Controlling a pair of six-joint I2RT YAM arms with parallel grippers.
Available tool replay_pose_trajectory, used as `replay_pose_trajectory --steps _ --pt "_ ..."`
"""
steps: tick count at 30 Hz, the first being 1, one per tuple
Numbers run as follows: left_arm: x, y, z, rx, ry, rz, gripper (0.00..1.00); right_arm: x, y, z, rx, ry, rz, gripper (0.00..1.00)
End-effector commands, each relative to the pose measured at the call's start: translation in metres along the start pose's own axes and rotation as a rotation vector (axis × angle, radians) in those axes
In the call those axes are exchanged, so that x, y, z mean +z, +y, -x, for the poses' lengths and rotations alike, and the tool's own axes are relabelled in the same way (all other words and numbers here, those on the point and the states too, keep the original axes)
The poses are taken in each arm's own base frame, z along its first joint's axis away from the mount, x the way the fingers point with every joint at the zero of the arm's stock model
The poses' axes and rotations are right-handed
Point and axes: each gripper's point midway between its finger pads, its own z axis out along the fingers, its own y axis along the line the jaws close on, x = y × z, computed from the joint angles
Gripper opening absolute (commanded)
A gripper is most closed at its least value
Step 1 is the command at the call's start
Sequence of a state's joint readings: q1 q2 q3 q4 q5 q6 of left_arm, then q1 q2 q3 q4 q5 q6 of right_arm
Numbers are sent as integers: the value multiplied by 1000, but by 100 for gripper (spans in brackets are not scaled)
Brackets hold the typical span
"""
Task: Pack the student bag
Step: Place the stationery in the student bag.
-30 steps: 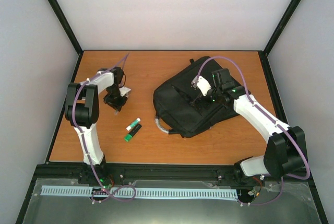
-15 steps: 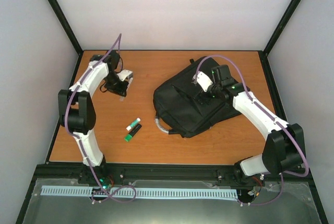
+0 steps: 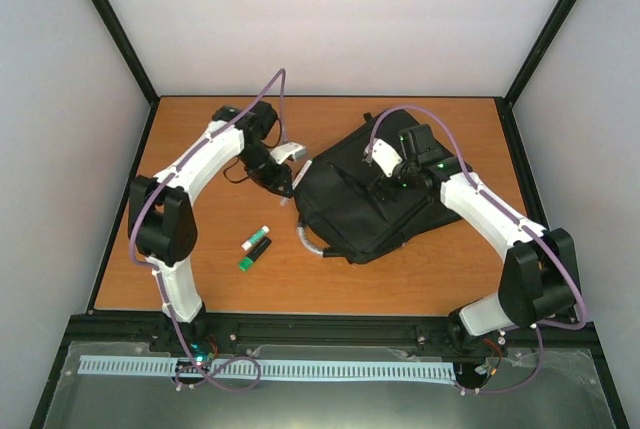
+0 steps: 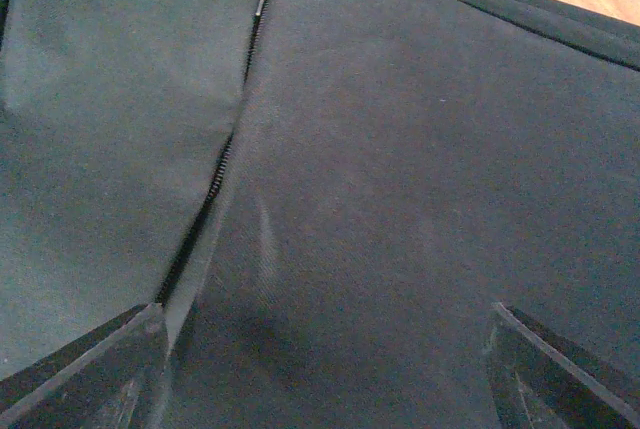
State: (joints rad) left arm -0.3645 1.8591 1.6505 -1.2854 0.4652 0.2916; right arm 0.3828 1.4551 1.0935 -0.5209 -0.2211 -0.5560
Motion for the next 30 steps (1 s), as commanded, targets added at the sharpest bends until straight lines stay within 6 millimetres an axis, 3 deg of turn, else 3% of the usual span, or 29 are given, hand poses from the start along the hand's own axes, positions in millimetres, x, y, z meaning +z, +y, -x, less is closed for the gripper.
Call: replay_pose_trajectory --steps 1,10,14,19,22,30 --pt "6 -21 7 15 3 -81 6 5 5 11 -10 -15 17 88" --pt "35 -44 17 45 36 -139 6 15 13 14 -16 -7 23 81" --pt "50 -48 19 54 72 -143 6 23 -3 13 29 15 -63 71" --pt "56 -46 24 49 77 -152 6 22 -14 22 78 -2 -102 52" --pt "61 -43 30 44 77 -150 6 23 -13 24 86 -3 -92 43" --pt "76 -52 39 57 96 -173 6 13 -10 35 72 -29 -65 10"
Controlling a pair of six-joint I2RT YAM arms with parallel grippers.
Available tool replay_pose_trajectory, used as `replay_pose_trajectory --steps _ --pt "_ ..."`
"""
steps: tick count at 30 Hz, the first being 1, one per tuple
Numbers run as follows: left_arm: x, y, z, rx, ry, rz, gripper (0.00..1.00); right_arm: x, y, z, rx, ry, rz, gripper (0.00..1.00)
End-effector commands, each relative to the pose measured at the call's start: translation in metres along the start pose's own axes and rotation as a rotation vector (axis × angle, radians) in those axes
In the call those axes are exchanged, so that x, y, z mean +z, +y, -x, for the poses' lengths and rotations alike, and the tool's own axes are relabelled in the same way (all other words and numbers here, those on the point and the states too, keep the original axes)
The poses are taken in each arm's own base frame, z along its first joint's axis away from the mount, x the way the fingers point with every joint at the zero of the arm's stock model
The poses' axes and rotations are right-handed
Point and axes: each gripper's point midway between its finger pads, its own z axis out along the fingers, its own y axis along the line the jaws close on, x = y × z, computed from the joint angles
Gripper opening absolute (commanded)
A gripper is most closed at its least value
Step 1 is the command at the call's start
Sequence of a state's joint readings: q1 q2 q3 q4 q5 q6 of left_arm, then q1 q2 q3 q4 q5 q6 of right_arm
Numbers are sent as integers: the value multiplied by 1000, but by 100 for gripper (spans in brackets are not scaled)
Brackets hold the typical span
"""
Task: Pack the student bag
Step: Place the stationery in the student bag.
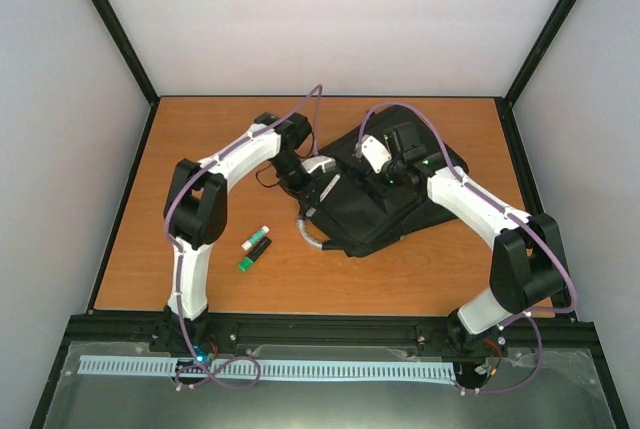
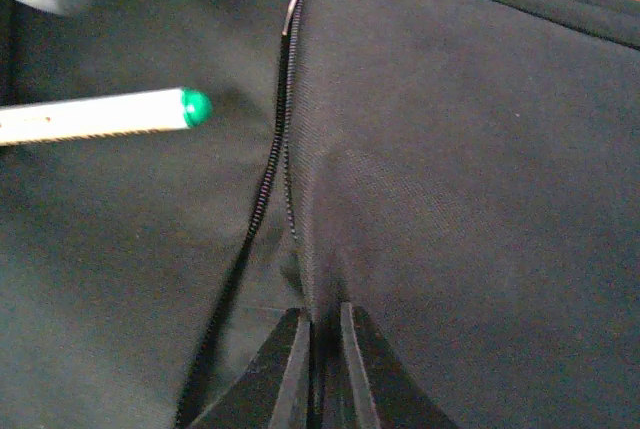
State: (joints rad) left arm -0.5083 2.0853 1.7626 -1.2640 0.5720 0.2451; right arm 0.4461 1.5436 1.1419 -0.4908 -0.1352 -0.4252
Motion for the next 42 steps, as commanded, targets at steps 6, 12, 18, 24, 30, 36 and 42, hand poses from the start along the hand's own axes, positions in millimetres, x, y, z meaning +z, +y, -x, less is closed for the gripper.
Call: replay_pose_trajectory --steps 6,12,18,24,30,36,42 --pt "14 -28 26 69 -15 -62 6 -21 -2 36 -29 -104 19 3" --pt "9 -39 40 99 -47 -89 6 -25 7 41 -36 -127 72 3" --pt "9 -38 58 116 -78 -88 6 -26 14 43 -43 -141 116 3" --pt "15 -11 74 94 -87 37 7 -28 20 40 -55 -137 139 3" --pt "23 22 89 62 -106 242 14 -24 31 30 -70 -124 188 3" --pt "15 -12 101 161 -142 201 21 -23 30 30 -74 -122 187 3" --pt "-4 -27 90 187 -180 202 31 -21 32 25 -68 -110 188 3"
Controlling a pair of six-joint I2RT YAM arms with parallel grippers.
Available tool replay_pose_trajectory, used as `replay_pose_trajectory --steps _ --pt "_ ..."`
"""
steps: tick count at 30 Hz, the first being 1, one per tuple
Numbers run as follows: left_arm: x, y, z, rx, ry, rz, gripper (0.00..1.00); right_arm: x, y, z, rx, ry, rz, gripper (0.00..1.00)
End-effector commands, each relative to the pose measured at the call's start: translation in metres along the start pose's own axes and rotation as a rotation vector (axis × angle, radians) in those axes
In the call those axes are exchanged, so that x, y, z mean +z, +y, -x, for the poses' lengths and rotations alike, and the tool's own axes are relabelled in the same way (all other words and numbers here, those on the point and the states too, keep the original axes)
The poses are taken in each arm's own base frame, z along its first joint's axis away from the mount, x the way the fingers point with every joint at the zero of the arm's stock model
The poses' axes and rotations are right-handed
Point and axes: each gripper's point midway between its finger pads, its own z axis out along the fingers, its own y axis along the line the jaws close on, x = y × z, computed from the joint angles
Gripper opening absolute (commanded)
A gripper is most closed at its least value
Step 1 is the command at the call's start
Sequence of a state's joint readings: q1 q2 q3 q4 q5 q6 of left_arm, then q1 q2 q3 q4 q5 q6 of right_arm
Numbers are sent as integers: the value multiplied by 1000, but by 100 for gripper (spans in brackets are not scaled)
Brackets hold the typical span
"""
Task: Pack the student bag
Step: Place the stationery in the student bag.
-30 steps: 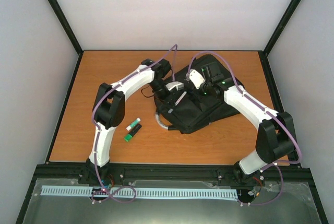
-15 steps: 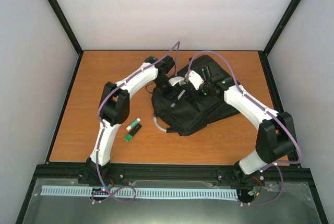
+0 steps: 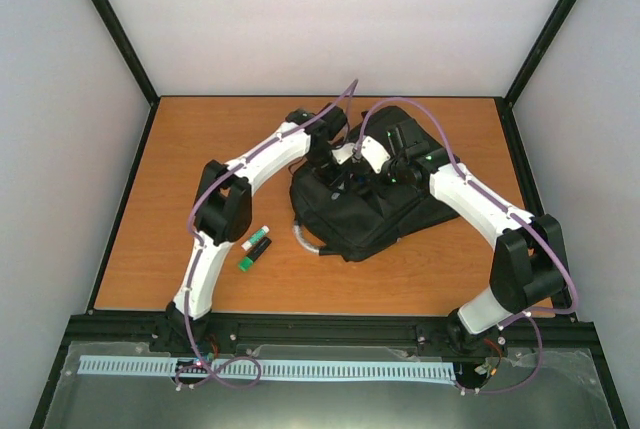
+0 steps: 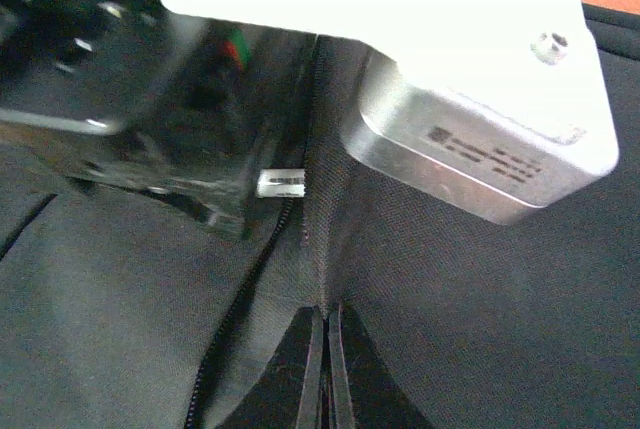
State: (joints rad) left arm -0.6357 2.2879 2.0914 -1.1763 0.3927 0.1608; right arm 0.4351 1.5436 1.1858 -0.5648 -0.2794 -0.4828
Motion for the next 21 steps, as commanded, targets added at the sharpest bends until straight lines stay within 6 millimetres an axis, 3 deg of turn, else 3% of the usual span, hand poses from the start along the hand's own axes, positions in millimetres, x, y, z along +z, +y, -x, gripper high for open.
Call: replay_pose_trajectory --steps 1,9,15,21 --pt "-34 -17 8 51 -91 17 33 -8 14 15 -29 -72 54 3" --pt "-60 -14 -29 57 -88 109 42 -7 13 14 -34 -69 49 3" --pt "-40 -4 -73 18 -19 136 40 -7 15 14 -35 -78 55 3" --pt "-24 -1 -89 3 14 122 32 -8 17 10 -36 -80 53 3"
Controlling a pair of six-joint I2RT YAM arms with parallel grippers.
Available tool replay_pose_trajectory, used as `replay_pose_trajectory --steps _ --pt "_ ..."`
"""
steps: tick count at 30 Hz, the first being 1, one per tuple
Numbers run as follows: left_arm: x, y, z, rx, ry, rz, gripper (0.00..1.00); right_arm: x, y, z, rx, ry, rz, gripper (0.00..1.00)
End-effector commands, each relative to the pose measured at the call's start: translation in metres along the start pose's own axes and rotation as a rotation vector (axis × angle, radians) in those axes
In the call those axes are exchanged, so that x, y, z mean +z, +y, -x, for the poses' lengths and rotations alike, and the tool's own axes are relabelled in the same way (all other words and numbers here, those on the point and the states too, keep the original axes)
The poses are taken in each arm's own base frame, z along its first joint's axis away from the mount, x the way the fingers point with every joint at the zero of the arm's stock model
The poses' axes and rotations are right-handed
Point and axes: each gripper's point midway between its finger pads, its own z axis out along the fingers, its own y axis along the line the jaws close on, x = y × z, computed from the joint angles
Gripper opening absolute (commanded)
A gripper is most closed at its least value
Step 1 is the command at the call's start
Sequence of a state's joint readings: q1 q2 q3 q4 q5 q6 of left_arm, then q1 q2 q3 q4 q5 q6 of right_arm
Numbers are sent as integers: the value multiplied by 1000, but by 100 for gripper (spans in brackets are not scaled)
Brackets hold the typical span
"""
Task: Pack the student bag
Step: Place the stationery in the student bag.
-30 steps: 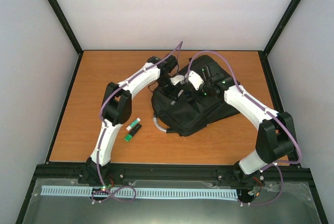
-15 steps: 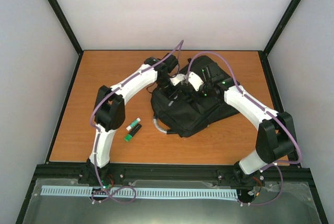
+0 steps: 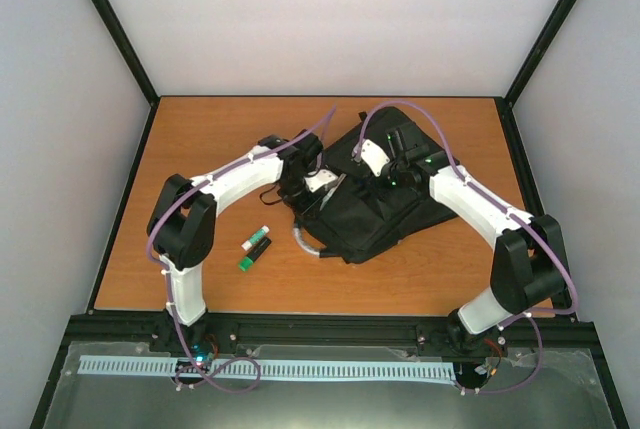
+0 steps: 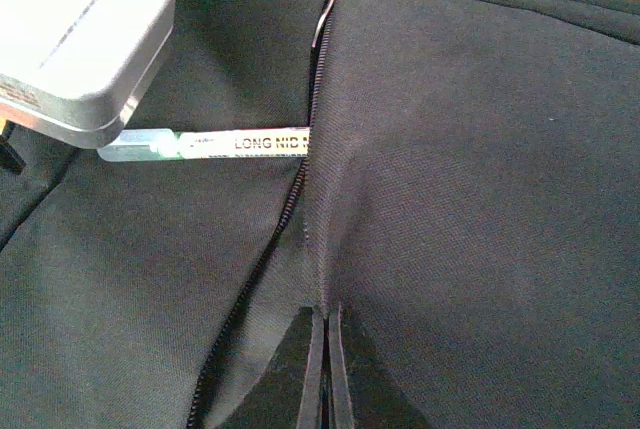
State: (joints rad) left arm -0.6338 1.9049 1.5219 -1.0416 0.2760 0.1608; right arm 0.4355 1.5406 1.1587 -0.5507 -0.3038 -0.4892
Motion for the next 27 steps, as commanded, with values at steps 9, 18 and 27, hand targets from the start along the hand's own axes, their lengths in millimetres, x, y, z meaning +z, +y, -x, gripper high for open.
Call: replay_pose_trajectory --steps 9,18,27 --pt "18 20 37 -15 -80 57 32 -17 12 13 -44 -73 21 3" --pt "19 26 79 -17 -155 62 6 -18 12 8 -56 -60 7 3" --pt "-9 1 118 11 -254 -67 2 -18 14 6 -64 -54 17 3"
